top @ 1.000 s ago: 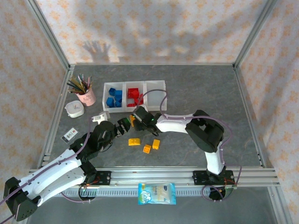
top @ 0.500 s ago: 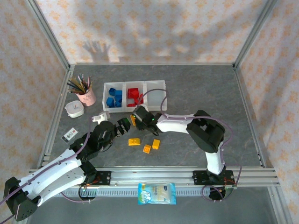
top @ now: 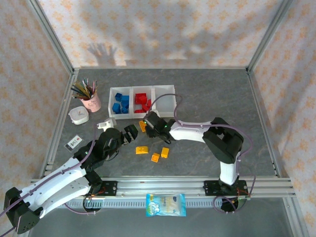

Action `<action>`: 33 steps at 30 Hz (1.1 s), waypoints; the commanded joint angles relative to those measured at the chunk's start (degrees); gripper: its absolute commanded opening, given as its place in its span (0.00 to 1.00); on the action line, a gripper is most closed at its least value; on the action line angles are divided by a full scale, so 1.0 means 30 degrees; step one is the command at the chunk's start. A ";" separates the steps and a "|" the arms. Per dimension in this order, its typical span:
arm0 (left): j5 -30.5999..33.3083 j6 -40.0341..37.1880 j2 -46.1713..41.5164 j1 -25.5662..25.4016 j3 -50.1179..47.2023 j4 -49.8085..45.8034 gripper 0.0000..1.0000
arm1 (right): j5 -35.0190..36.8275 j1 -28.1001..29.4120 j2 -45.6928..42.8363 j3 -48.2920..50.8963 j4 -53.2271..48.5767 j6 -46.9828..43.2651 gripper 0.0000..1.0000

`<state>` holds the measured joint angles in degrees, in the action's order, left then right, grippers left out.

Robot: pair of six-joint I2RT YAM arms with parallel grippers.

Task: Sort the legos into containers by color
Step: Pick up the lego from the center of the table, then place the lego in the container.

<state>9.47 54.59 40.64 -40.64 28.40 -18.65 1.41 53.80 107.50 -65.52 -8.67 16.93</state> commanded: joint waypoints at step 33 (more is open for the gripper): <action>-0.0355 -0.1877 0.5151 0.0431 0.3383 0.2996 0.99 | 0.1339 -0.5736 0.0986 -0.6764 -0.2726 -0.1464 0.29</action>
<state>8.93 50.76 54.22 -40.25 35.94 -12.10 2.76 37.69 105.73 -81.67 -14.28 13.80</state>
